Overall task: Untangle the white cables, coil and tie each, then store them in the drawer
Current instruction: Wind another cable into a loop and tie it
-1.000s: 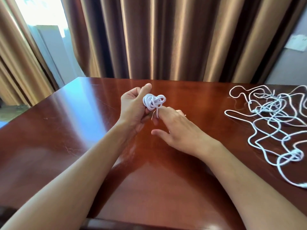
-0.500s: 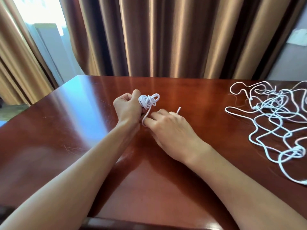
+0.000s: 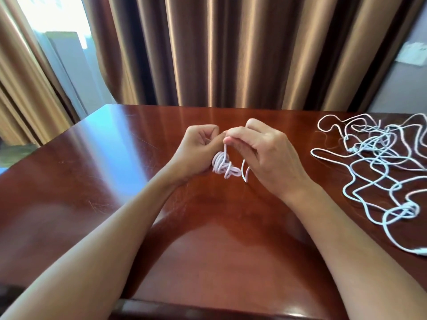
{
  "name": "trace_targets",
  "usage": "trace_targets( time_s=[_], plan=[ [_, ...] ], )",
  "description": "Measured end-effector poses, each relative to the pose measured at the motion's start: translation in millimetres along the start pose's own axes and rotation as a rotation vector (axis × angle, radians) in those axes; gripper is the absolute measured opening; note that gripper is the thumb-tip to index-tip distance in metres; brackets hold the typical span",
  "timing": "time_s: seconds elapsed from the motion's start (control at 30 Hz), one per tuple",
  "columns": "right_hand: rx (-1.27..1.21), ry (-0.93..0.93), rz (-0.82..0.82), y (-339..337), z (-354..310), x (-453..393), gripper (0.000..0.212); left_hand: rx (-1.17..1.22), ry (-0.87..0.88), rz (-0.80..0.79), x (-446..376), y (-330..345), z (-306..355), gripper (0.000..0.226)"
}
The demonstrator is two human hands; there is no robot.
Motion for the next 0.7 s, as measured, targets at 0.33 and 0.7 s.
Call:
trace_targets(
  time_s=[0.33,0.7],
  plan=[
    [-0.021,0.097,-0.163,20.6,3.9,-0.2,0.022,0.502,-0.098,-0.031,3.1,3.0,4.3,0.045],
    [0.114,0.041,-0.351,43.5,-22.9,2.7,0.022,0.553,-0.187,0.476,6.5,-15.4,-24.9,0.044]
  ],
)
Point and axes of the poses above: each hand's wrist, its own x-axis away from the middle knuckle, its own y-axis out of the palm, z = x × y, the point moved 5 cm from there along -x, towards the middle knuckle, and after that the axes turned 12 degrees about -z, right-handed, at the moved point
